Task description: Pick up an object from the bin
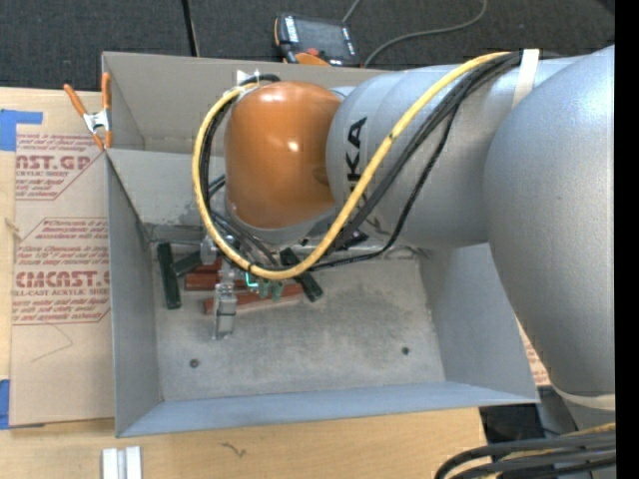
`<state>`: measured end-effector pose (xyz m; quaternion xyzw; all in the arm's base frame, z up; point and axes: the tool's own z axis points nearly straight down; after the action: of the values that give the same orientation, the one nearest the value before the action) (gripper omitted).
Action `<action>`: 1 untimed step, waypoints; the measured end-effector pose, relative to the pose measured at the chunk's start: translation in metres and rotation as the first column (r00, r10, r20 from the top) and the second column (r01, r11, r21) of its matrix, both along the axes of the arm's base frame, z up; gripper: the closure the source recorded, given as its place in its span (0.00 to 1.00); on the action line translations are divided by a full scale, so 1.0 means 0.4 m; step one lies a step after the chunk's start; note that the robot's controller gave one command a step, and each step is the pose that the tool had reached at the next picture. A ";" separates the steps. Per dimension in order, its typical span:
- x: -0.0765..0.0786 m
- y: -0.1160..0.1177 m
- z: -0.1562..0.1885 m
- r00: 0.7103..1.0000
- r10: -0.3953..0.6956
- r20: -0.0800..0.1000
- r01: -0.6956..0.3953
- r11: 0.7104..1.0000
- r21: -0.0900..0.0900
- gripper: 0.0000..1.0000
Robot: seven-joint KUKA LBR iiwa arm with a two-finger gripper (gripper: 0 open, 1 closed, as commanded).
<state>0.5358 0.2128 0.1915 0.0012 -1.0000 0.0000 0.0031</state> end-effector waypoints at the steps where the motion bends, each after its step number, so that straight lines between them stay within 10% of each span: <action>1: 0.151 -0.031 -0.295 0.974 0.226 0.029 -0.226 0.974 0.005 0.00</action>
Offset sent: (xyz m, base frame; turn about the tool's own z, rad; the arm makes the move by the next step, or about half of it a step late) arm 0.0548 -0.0151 -0.1215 -0.2280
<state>0.5962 0.2004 0.0737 0.1151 -0.9933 -0.0036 -0.0112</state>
